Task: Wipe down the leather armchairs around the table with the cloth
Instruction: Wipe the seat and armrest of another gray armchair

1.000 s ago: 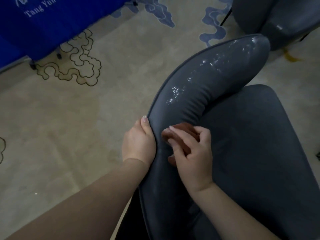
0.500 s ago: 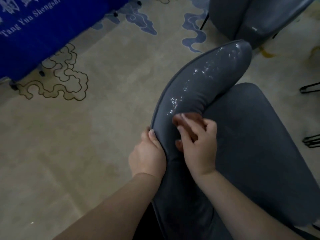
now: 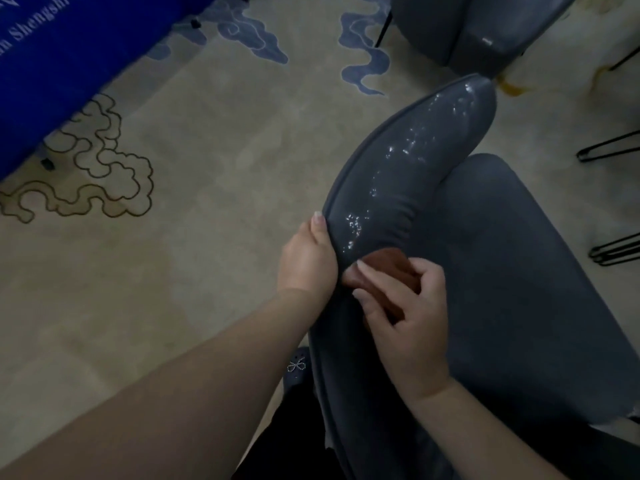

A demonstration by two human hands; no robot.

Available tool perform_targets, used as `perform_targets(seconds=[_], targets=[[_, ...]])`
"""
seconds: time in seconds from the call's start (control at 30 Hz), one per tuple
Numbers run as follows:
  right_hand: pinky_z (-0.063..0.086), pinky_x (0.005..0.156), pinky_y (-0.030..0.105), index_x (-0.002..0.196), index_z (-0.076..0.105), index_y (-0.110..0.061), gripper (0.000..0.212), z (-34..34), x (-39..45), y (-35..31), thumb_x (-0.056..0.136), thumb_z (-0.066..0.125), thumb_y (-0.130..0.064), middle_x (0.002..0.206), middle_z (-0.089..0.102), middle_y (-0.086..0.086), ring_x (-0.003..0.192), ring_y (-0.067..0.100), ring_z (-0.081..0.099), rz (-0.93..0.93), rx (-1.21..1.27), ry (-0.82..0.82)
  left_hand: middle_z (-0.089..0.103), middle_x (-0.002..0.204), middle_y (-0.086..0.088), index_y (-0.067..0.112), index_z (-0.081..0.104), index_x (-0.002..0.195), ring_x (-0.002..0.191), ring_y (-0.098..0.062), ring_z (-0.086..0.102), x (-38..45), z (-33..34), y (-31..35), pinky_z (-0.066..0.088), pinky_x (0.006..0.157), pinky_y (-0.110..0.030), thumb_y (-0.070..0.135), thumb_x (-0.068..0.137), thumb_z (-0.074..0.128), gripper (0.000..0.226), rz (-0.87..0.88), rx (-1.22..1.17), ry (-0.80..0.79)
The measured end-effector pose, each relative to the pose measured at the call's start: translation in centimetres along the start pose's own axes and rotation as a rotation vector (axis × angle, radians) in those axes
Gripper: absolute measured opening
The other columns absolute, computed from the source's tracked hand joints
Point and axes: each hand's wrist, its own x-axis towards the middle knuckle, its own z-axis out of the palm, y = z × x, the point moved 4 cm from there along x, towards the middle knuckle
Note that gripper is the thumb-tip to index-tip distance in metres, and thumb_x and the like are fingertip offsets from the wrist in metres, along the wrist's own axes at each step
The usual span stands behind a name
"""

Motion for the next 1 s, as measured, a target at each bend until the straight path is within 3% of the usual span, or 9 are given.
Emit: perform_targets(seconds=[0.13,0.23,0.33,0.43,0.57,0.7,0.87,1.0], targets=[[0.04,0.098,0.026,0.105,0.075,-0.027,0.024,1.3,5.0,-0.6,0.083,0.067,-0.035,0.112,0.048,0.005,0.104,0.022,0.05,-0.011,-0.094,-0.001,0.065,0.099,-0.013,0.01,0.06,0.099,0.095,-0.031,0.058,0.1,0.0,0.0,0.045,0.083,-0.038,0.04,0.102,0.026,0.046,-0.003,-0.071,-0.021],[0.041,0.098,0.027,0.105,0.074,-0.03,0.023,1.3,4.4,-0.2,0.083,0.067,-0.034,0.113,0.047,0.002,0.105,0.021,0.05,0.015,-0.065,0.033,0.065,0.098,-0.014,0.008,0.061,0.103,0.093,-0.031,0.059,-0.1,0.0,0.1,0.045,0.082,-0.038,0.037,0.103,0.027,0.046,0.013,-0.086,-0.011],[0.043,0.095,0.028,0.104,0.073,-0.032,0.021,0.8,1.2,-0.3,0.083,0.07,-0.032,0.113,0.047,0.001,0.105,0.018,0.052,-0.019,-0.02,0.032,0.064,0.092,-0.008,0.01,0.061,0.1,0.088,-0.026,0.057,-0.2,-0.2,0.0,0.037,0.072,-0.03,0.038,0.103,0.027,0.044,0.012,-0.072,-0.007],[0.043,0.092,0.026,0.1,0.076,-0.03,0.018,1.3,3.5,-0.5,0.082,0.072,-0.032,0.11,0.049,0.003,0.1,0.019,0.052,-0.002,-0.066,0.025,0.059,0.085,0.0,0.013,0.06,0.098,0.082,-0.02,0.053,-0.2,-0.2,0.0,0.029,0.066,-0.024,0.037,0.103,0.027,0.042,0.011,-0.062,-0.013],[0.043,0.092,0.027,0.1,0.076,-0.027,0.02,2.4,7.5,-0.7,0.081,0.075,-0.029,0.111,0.05,0.007,0.102,0.023,0.05,0.053,-0.135,0.039,0.056,0.085,0.003,0.012,0.06,0.1,0.079,-0.016,0.049,-0.1,0.0,-0.1,0.028,0.064,-0.022,0.036,0.103,0.025,0.042,0.027,-0.036,-0.002],[0.047,0.093,0.032,0.105,0.074,-0.029,0.024,1.3,3.1,-0.7,0.083,0.068,-0.035,0.113,0.047,0.002,0.104,0.02,0.053,0.018,-0.08,0.03,0.049,0.072,0.012,0.022,0.053,0.089,0.075,-0.017,0.049,-0.3,-0.1,-0.2,0.026,0.061,-0.024,0.036,0.102,0.026,0.034,0.023,-0.026,-0.006],[0.046,0.09,0.032,0.103,0.076,-0.028,0.023,2.2,6.3,-0.9,0.083,0.069,-0.036,0.108,0.051,0.008,0.099,0.024,0.052,0.012,-0.143,0.038,0.062,0.088,-0.002,0.016,0.06,0.098,0.078,-0.017,0.05,-0.3,-0.2,-0.1,0.029,0.066,-0.026,0.038,0.102,0.024,0.042,0.009,-0.021,-0.022],[0.046,0.09,0.034,0.106,0.074,-0.028,0.024,3.0,9.9,-0.6,0.083,0.071,-0.034,0.11,0.05,0.007,0.101,0.024,0.05,0.057,-0.178,0.072,0.053,0.081,0.008,0.019,0.06,0.101,0.078,-0.013,0.048,-0.4,-0.1,0.0,0.032,0.069,-0.027,0.039,0.102,0.023,0.042,0.016,-0.007,-0.015]])
